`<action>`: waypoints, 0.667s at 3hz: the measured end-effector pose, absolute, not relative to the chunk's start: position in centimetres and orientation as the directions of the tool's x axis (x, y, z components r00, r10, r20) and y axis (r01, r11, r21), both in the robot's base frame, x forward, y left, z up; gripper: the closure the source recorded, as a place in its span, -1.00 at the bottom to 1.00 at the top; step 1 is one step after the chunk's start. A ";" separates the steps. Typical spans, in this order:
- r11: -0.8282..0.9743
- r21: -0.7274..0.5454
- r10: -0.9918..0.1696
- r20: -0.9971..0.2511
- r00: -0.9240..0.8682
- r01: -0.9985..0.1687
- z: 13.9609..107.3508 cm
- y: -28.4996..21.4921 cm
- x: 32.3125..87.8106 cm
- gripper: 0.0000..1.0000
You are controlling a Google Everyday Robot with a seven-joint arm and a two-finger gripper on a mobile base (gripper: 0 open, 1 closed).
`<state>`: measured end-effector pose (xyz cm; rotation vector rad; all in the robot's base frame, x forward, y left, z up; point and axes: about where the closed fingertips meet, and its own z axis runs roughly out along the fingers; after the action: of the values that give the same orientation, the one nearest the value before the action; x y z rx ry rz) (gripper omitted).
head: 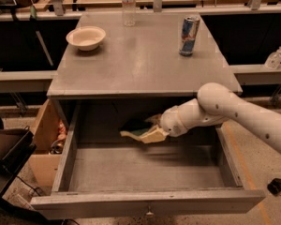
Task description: Place sponge into top drawer
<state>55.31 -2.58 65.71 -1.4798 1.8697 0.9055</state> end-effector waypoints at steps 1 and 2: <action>0.148 0.156 -0.580 -0.786 -0.213 -0.977 65.5 -2.1 55.4 0.66; 0.143 0.158 -0.581 -0.786 -0.212 -0.977 65.4 -1.9 55.3 0.17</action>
Offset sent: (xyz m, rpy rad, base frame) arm 0.0006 0.0044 -0.0027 0.0018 0.0025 0.0052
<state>55.28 -1.93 65.38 -1.4876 1.8655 0.9164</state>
